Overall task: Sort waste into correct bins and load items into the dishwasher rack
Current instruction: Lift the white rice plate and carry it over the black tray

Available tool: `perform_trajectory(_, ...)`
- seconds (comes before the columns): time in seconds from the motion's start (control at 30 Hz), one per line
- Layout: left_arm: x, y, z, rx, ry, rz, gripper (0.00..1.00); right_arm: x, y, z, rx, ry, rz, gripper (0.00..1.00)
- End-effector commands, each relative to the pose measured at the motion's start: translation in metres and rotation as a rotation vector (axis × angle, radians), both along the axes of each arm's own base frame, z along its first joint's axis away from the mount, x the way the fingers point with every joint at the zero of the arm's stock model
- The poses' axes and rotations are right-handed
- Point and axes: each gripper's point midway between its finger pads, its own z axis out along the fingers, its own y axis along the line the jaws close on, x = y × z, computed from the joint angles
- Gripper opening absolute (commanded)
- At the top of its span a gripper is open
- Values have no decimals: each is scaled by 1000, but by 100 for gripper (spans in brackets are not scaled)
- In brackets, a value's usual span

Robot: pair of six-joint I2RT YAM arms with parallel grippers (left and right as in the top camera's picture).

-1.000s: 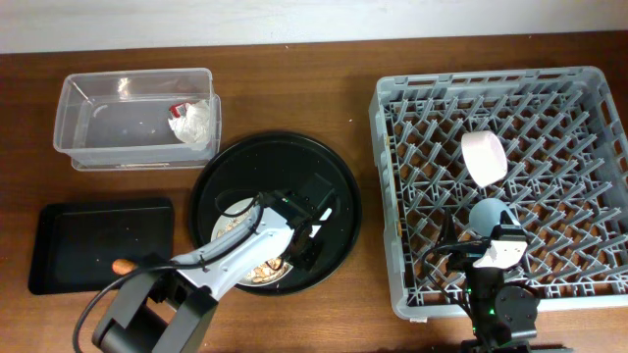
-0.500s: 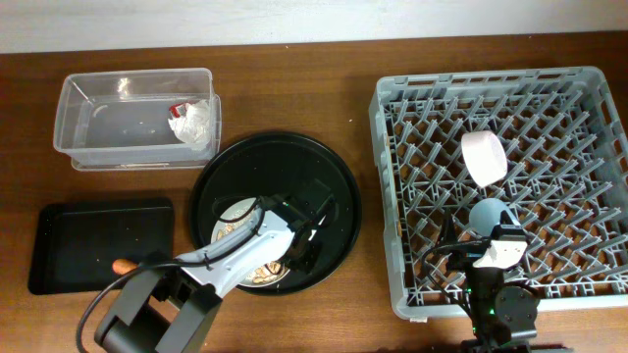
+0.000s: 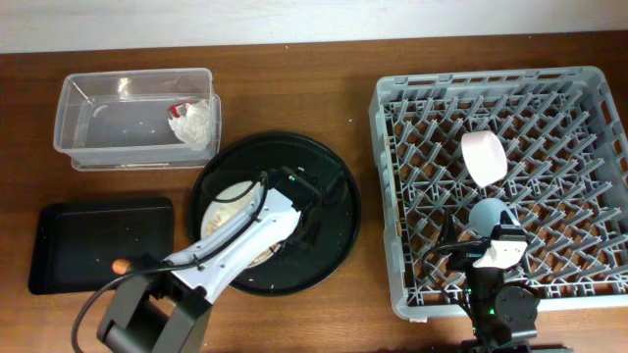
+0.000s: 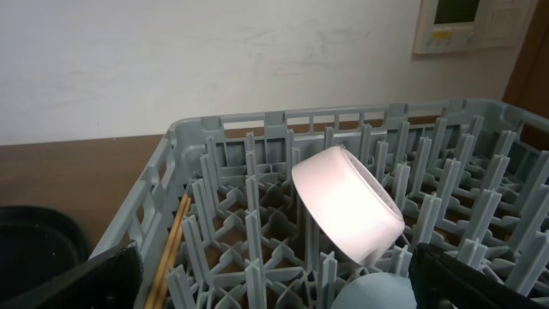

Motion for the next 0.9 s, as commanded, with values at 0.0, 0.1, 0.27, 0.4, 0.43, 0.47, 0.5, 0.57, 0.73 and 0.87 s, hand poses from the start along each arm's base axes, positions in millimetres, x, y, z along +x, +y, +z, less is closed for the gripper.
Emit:
perform_trajectory(0.0, 24, 14, 28, 19, -109, 58, 0, 0, -2, -3, -4, 7, -6, 98)
perform_trajectory(0.1, 30, 23, 43, -9, -146, 95, 0, 0, -2, -3, -4, 7, -6, 98)
perform_trajectory(0.27, 34, 60, 66, -35, -181, 241, 0, 0, -2, -3, -4, 7, -7, 98)
perform_trajectory(0.4, 38, 86, 76, -115, -170, 364, 0, 0, -2, -3, -4, 7, -6, 98)
perform_trajectory(0.43, 39, 91, 76, -141, -161, 392, 0, 0, -2, -3, -4, 7, -6, 98)
perform_trajectory(0.47, 40, 97, 76, -174, -146, 429, 0, 0, -2, -3, -4, 7, -6, 98)
perform_trajectory(0.5, 41, 101, 76, -201, -131, 454, 0, 0, -2, -3, -4, 7, -6, 98)
perform_trajectory(0.57, 42, 109, 74, -256, -104, 496, 0, 0, -2, -3, -4, 7, -7, 98)
perform_trajectory(0.73, 49, 127, 76, -392, -70, 533, 0, 0, -2, -3, -4, 7, -6, 98)
perform_trajectory(0.87, 54, 130, 82, -519, -56, 530, 0, 0, -2, -3, -4, 7, -6, 98)
